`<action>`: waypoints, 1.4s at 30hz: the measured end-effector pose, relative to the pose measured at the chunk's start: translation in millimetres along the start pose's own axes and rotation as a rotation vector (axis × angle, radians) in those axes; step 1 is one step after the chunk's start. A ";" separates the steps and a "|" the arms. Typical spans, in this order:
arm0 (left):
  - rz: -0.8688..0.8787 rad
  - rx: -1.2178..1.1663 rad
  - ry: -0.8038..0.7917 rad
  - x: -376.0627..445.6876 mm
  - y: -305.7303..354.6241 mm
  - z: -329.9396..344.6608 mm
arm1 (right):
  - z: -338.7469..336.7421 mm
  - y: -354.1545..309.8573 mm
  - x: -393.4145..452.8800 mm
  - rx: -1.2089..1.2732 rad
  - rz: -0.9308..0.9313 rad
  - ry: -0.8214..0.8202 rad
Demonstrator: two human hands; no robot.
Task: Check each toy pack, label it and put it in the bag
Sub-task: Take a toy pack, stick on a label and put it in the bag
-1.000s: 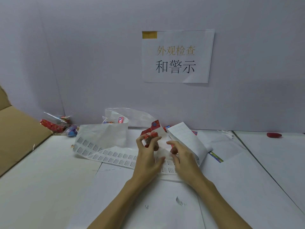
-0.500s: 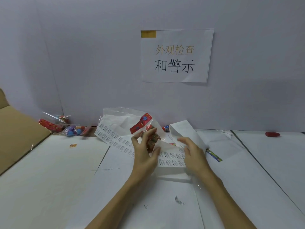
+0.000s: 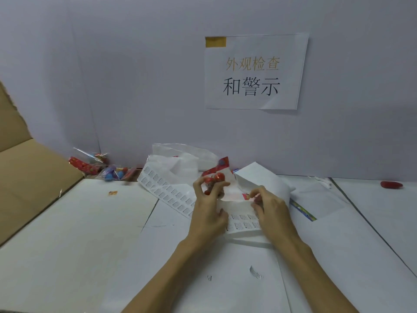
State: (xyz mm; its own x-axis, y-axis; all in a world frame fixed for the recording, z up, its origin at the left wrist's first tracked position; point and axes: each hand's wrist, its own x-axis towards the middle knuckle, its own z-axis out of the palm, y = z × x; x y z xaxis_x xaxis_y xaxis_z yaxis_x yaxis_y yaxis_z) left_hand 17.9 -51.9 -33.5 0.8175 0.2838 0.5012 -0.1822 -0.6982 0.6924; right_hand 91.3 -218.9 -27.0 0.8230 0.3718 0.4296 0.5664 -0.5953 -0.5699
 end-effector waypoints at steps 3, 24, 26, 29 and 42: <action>0.121 0.242 -0.088 -1.7 -1.3 3.5 | 3.3 -2.5 -3.1 0.021 0.003 -0.024; 0.204 0.462 -0.096 2.5 -14.8 10.3 | -0.2 6.9 -3.5 0.048 0.028 -0.152; 0.221 0.467 -0.086 2.4 -16.3 9.8 | 0.8 6.2 -3.3 0.026 -0.015 -0.143; 0.236 0.481 -0.071 2.6 -19.0 8.7 | 1.0 5.2 -1.5 0.021 -0.049 -0.096; 0.262 0.347 -0.142 3.7 -14.6 5.0 | 0.9 3.1 -1.3 0.005 0.019 -0.133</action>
State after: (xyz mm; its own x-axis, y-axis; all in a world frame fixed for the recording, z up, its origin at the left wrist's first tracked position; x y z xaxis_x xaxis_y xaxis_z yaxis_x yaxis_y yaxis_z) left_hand 26.3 -44.0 -44.4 0.8393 -0.0074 0.5435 -0.2186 -0.9201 0.3251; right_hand 92.0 -220.6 -29.9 0.8320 0.4516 0.3223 0.5505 -0.5999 -0.5806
